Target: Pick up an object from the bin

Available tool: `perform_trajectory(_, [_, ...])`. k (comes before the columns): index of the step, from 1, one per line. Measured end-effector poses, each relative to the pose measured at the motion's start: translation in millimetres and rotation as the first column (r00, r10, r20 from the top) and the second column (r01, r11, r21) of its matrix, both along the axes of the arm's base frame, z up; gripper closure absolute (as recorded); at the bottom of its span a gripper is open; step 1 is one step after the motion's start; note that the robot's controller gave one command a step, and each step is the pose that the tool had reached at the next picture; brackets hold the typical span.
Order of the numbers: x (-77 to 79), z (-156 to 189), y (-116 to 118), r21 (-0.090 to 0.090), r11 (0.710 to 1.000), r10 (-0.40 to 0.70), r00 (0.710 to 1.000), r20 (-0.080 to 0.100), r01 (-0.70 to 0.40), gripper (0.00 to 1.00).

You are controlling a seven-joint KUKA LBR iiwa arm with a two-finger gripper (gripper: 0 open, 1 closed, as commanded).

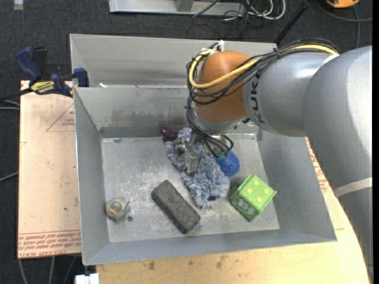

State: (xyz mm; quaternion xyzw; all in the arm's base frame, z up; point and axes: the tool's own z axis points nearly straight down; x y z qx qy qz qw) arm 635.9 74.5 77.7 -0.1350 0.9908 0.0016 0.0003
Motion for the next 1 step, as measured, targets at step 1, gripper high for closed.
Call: perform_trajectory(1, [-20.5, 116.2, -11.6, -0.001, 0.999, 0.037, 0.999, 0.003, -0.037, 1.00])
